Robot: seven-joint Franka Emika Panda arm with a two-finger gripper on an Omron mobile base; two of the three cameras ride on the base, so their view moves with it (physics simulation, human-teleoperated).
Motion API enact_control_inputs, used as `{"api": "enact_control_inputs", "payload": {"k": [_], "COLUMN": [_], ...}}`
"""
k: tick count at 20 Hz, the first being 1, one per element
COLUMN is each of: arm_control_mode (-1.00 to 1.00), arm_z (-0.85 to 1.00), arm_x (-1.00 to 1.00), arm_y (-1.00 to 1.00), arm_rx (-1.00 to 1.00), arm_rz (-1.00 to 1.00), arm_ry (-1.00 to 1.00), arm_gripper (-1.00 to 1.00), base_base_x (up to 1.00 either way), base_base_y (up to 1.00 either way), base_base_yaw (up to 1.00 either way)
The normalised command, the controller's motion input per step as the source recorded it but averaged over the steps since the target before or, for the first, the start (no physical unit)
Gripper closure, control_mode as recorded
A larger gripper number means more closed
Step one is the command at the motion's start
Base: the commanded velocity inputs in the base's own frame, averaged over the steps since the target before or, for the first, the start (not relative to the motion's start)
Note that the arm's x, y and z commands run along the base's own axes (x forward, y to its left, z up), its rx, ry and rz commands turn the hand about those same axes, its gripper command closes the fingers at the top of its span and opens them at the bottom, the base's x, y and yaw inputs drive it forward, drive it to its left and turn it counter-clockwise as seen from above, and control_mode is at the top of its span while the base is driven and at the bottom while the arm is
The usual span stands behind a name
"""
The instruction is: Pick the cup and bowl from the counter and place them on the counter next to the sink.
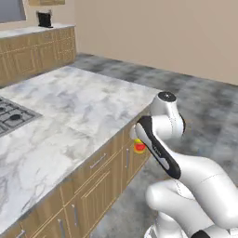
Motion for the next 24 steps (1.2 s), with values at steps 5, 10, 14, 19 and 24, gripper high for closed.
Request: {"api": "enact_control_inputs", "payload": {"k": [5,10,14,19,24], "arm_control_mode": [1.0,1.0,1.0,1.0,1.0], "arm_z": [0.0,0.0,0.0,0.0,0.0], "arm_x": [0.0,0.0,0.0,0.0,0.0], "arm_y": [0.0,0.0,0.0,0.0,0.0], "arm_rx": [0.0,0.0,0.0,0.0,0.0], "arm_rz": [0.0,0.0,0.0,0.0,0.0], "arm_ry": [0.0,0.0,0.0,0.0,0.0], "arm_gripper": [1.0,1.0,1.0,1.0,1.0], "base_base_x": [0.0,0.01,0.06,0.12,0.32], "base_base_y": [0.03,0.04,0.0,0.0,0.27], "base_base_yaw": [-1.0,-1.0,-0.98,-0.94,-0.78]}}
